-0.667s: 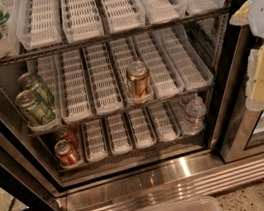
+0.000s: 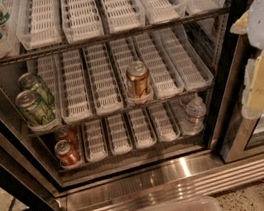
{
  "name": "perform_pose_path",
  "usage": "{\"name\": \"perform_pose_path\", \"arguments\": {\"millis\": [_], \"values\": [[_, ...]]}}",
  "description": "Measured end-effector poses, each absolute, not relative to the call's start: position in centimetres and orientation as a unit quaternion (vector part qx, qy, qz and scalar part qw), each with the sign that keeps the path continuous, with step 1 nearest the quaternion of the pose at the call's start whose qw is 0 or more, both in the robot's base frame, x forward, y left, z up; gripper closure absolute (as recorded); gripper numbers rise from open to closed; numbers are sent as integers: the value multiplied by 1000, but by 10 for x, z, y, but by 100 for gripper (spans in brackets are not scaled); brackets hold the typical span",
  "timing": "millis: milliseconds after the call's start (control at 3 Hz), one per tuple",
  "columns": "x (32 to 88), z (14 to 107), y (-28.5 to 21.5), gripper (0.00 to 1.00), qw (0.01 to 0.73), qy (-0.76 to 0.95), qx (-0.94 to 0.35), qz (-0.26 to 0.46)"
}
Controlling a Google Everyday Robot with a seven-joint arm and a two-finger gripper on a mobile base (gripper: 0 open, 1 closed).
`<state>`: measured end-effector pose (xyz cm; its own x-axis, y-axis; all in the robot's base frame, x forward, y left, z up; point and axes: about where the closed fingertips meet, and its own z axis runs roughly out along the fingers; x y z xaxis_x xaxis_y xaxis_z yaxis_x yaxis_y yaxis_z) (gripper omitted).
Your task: Pick orange can from middle shelf of fridge
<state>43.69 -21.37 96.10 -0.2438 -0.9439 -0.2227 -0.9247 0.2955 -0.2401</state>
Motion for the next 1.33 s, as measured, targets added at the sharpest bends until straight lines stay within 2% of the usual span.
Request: {"name": "perform_pose_path", "arguments": {"millis": [1000, 1333], "values": [[437, 846, -155, 0, 216, 805, -552, 15], [437, 846, -155, 0, 216, 805, -552, 15]]}}
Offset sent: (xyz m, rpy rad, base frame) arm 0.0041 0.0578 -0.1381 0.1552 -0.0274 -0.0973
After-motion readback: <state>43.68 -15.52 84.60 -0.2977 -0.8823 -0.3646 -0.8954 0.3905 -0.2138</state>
